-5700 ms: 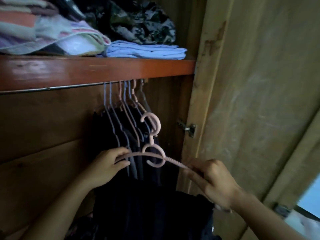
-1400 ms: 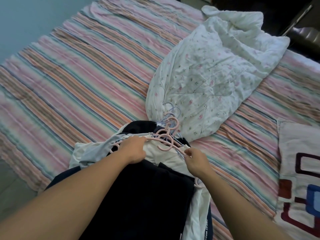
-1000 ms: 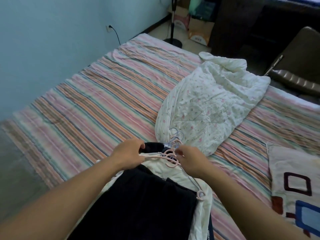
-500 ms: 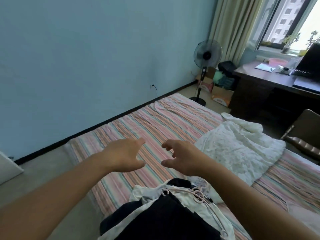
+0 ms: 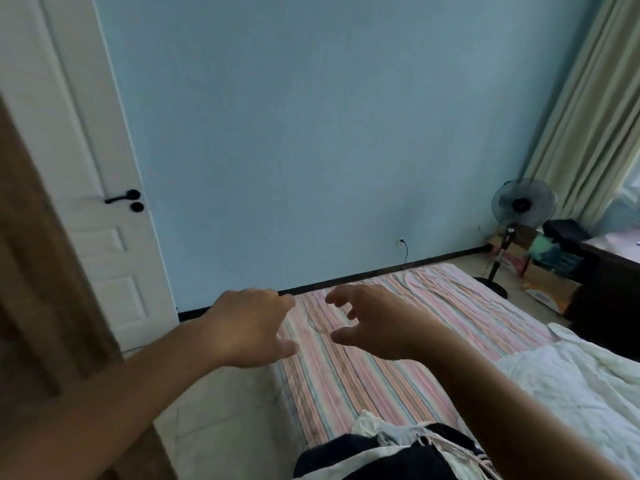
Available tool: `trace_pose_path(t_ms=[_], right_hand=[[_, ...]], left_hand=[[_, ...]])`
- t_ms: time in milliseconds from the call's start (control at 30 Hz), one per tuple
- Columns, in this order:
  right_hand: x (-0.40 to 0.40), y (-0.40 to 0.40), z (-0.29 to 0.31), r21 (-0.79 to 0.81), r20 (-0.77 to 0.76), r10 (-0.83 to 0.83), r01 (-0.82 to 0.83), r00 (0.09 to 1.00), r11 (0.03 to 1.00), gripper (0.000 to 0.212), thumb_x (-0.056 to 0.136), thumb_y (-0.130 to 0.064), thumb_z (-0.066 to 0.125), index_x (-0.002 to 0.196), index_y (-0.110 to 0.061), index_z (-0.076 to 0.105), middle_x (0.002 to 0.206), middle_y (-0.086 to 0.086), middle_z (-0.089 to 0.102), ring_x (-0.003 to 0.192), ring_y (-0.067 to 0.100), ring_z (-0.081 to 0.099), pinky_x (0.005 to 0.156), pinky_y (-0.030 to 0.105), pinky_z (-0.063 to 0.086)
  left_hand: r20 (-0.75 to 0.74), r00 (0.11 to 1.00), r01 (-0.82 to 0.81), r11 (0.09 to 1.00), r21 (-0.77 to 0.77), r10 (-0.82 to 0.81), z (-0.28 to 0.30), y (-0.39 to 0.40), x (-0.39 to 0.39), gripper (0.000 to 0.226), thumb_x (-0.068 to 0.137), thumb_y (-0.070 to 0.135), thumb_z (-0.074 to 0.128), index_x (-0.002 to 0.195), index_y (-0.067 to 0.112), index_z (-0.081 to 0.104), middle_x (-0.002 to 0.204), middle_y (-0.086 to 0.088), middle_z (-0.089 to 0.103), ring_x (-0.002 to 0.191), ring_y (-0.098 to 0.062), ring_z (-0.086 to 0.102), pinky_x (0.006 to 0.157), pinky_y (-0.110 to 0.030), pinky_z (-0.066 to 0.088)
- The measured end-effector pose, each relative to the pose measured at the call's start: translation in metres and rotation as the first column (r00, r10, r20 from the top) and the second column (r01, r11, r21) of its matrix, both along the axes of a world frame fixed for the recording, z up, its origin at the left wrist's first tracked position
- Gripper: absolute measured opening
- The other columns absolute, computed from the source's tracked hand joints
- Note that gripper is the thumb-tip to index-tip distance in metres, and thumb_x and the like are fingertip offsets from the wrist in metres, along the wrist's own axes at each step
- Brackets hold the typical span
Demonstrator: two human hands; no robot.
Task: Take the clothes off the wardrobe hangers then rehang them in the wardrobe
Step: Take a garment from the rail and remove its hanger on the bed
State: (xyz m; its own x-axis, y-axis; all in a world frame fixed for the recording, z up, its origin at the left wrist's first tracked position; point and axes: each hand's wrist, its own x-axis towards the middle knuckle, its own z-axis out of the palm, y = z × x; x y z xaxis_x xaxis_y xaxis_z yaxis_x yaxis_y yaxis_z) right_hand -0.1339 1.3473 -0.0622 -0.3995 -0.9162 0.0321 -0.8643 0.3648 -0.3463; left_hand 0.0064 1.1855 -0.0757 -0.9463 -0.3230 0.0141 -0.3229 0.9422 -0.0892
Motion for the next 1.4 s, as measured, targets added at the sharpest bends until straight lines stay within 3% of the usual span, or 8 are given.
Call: trace_pose_path(t_ms=[133, 367, 500, 633, 967, 1133, 1300, 1400], right_hand=[[0.059, -0.030, 0.033, -0.020, -0.096, 0.131, -0.133, 0.987, 0.991, 0.046, 0.090, -0.025, 0.065, 0.135, -0.028, 0.054, 0.136, -0.008, 0.059, 0.115, 0.011, 0.058, 0.097, 0.033, 0.050], [0.141, -0.070, 0.078, -0.038, -0.165, 0.387, -0.398, 0.907, 0.916, 0.045, 0.092, -0.032, 0.065, 0.135, -0.036, 0.052, 0.134, -0.016, 0.057, 0.110, 0.003, 0.058, 0.094, 0.027, 0.051], [0.179, -0.095, 0.099, -0.017, -0.159, 0.535, -0.545, 0.829, 0.839, 0.053, 0.090, -0.038, 0.069, 0.138, -0.038, 0.045, 0.132, -0.019, 0.056, 0.106, 0.001, 0.060, 0.088, 0.022, 0.054], [0.210, -0.119, 0.105, -0.045, -0.158, 0.636, -0.649, 0.755, 0.760, 0.054, 0.089, -0.038, 0.070, 0.138, -0.035, 0.047, 0.131, -0.016, 0.058, 0.105, 0.004, 0.062, 0.085, 0.020, 0.055], [0.306, -0.172, 0.092, -0.015, -0.173, 0.830, -0.844, 0.530, 0.536, 0.060, 0.087, -0.045, 0.069, 0.139, -0.040, 0.041, 0.131, -0.016, 0.054, 0.104, 0.004, 0.058, 0.087, 0.024, 0.051], [0.362, -0.188, 0.083, -0.022, -0.151, 0.895, -0.907, 0.420, 0.422, 0.055, 0.084, -0.050, 0.070, 0.133, -0.043, 0.046, 0.123, -0.017, 0.058, 0.099, 0.001, 0.059, 0.080, 0.023, 0.053], [0.425, -0.198, 0.077, -0.064, -0.101, 0.921, -0.927, 0.375, 0.370, 0.053, 0.082, -0.046, 0.073, 0.130, -0.043, 0.050, 0.102, -0.025, 0.056, 0.094, 0.001, 0.060, 0.084, 0.030, 0.057], [0.468, -0.201, 0.073, -0.081, -0.072, 0.945, -0.946, 0.320, 0.314, 0.047, 0.084, -0.042, 0.071, 0.127, -0.041, 0.053, 0.109, -0.022, 0.059, 0.099, 0.003, 0.061, 0.086, 0.030, 0.055]], left_hand=[[-0.065, 0.995, -0.066, 0.995, 0.079, 0.071, 0.023, -0.005, 0.086, 0.060, 0.081, 0.073, 0.048, 0.131, 0.040, 0.045, 0.122, 0.015, 0.057, 0.108, -0.011, 0.056, 0.087, -0.034, 0.047], [-0.125, 0.951, -0.259, 0.949, 0.182, 0.284, 0.057, 0.005, 0.200, 0.063, 0.077, 0.077, 0.050, 0.130, 0.044, 0.045, 0.116, 0.021, 0.058, 0.101, -0.005, 0.056, 0.087, -0.030, 0.051], [-0.143, 0.886, -0.422, 0.895, 0.146, 0.441, 0.077, 0.002, 0.252, 0.072, 0.080, 0.076, 0.052, 0.142, 0.046, 0.032, 0.143, 0.019, 0.045, 0.126, -0.006, 0.047, 0.091, -0.027, 0.040], [-0.164, 0.785, -0.568, 0.800, 0.194, 0.597, 0.091, 0.005, 0.296, 0.085, 0.076, 0.080, 0.052, 0.149, 0.045, 0.024, 0.152, 0.019, 0.033, 0.135, -0.006, 0.037, 0.108, -0.032, 0.037], [-0.142, 0.549, -0.765, 0.564, 0.311, 0.824, 0.091, 0.041, 0.401, 0.059, 0.075, 0.078, 0.058, 0.127, 0.052, 0.047, 0.114, 0.035, 0.049, 0.096, 0.012, 0.051, 0.077, -0.013, 0.045], [-0.128, 0.359, -0.894, 0.380, 0.239, 0.925, 0.084, 0.060, 0.465, 0.087, 0.075, 0.081, 0.053, 0.149, 0.041, 0.028, 0.152, 0.016, 0.035, 0.132, -0.005, 0.039, 0.099, -0.024, 0.039], [-0.114, 0.260, -0.925, 0.281, 0.255, 0.959, 0.087, 0.083, 0.525, 0.104, 0.069, 0.084, 0.055, 0.153, 0.039, 0.013, 0.156, 0.015, 0.029, 0.137, -0.009, 0.037, 0.104, -0.028, 0.039], [-0.108, 0.193, -0.938, 0.216, 0.271, 0.975, 0.085, 0.092, 0.561, 0.108, 0.066, 0.085, 0.054, 0.154, 0.038, 0.012, 0.159, 0.011, 0.025, 0.142, -0.013, 0.032, 0.110, -0.034, 0.037]])
